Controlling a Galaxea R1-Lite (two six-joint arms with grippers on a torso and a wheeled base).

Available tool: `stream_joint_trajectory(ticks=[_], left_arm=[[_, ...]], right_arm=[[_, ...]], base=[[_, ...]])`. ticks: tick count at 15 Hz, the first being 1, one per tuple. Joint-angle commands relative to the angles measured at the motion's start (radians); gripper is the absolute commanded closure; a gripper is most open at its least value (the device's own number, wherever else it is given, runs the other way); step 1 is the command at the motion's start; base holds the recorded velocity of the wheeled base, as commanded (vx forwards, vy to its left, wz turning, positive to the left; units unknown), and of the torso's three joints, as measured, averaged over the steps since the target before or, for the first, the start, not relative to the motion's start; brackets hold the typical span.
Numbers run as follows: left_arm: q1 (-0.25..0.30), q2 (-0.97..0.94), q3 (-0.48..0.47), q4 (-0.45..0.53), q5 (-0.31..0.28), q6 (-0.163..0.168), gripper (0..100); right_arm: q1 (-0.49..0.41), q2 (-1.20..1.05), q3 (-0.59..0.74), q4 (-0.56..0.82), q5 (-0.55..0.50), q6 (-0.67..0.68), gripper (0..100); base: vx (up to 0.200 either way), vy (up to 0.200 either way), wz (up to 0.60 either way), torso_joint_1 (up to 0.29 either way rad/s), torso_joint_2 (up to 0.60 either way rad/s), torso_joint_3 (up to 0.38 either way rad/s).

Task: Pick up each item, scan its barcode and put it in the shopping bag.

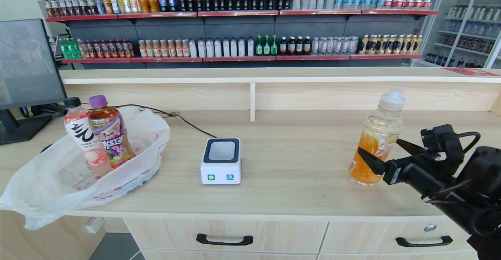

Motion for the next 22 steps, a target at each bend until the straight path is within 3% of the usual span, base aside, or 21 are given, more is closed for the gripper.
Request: stream_joint_trajectory(ticks=[1,6,10,17,18,22], left_arm=[[0.000,0.000,0.000,0.000,0.000,0.001,0],[0.000,0.000,0.001,0.000,0.001,0.001,0],[0.000,0.000,0.000,0.000,0.000,0.001,0],[0.000,0.000,0.000,0.000,0.001,0.001,0],[0.000,0.000,0.000,0.000,0.000,0.001,0],[0.000,0.000,0.000,0.000,0.001,0.001,0]], right_arm=[[0.001,0.027,-0.020,-0.001,0.001,0.002,0],[-0.010,0.065,-0.071,-0.001,0.001,0.009,0],[-0.070,0.090,-0.145,-0.001,0.001,0.014,0],[-0.064,0.090,-0.169,-0.001,0.001,0.014,0],[-0.064,0.088,-0.168,-0.001,0.001,0.014,100],[-0.062,0.082,-0.171,-0.001,0.002,0.014,100]], base=[[0.000,0.000,0.00,0.000,0.00,0.000],[0.000,0.000,0.00,0.000,0.00,0.000],[0.000,0.000,0.00,0.000,0.00,0.000],[0.000,0.000,0.00,0.000,0.00,0.000],[0.000,0.000,0.00,0.000,0.00,0.000],[0.000,0.000,0.00,0.000,0.00,0.000]])
